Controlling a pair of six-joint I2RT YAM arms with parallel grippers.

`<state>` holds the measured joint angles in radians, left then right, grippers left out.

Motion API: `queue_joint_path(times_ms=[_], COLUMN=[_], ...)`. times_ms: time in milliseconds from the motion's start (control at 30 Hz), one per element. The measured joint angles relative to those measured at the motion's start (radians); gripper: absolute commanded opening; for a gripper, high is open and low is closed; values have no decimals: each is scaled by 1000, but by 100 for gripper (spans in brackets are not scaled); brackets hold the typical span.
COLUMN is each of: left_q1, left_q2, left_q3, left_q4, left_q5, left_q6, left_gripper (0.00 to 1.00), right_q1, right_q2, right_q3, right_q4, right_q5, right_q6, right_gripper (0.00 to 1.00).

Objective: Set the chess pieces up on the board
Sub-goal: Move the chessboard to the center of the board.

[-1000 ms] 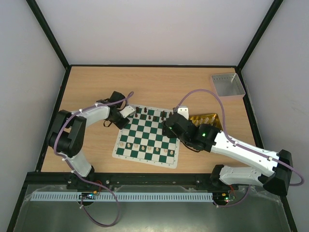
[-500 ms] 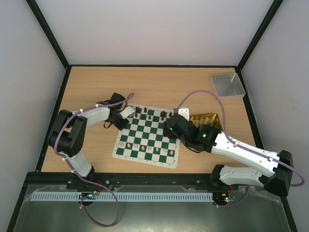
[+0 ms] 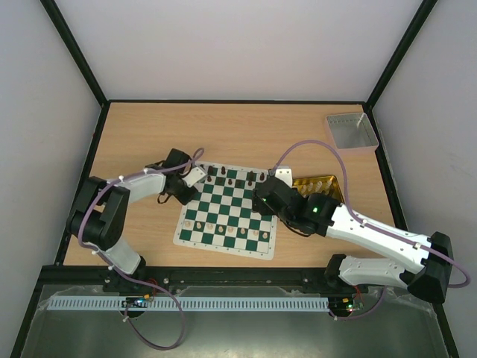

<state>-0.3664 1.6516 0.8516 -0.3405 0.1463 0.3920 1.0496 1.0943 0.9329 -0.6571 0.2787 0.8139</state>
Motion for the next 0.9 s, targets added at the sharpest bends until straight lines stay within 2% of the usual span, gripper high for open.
queue_joint_path(times_ms=[900], left_q1=[0], left_q2=[-115], left_q3=[-108], left_q4=[-29], left_q5=[5], left_q6=[-2], left_gripper=[2], right_q1=[0], right_q2=[-16], right_q3=[-18], right_q4=[0], right_q5=[-10], right_q6=[10], right_gripper=[87])
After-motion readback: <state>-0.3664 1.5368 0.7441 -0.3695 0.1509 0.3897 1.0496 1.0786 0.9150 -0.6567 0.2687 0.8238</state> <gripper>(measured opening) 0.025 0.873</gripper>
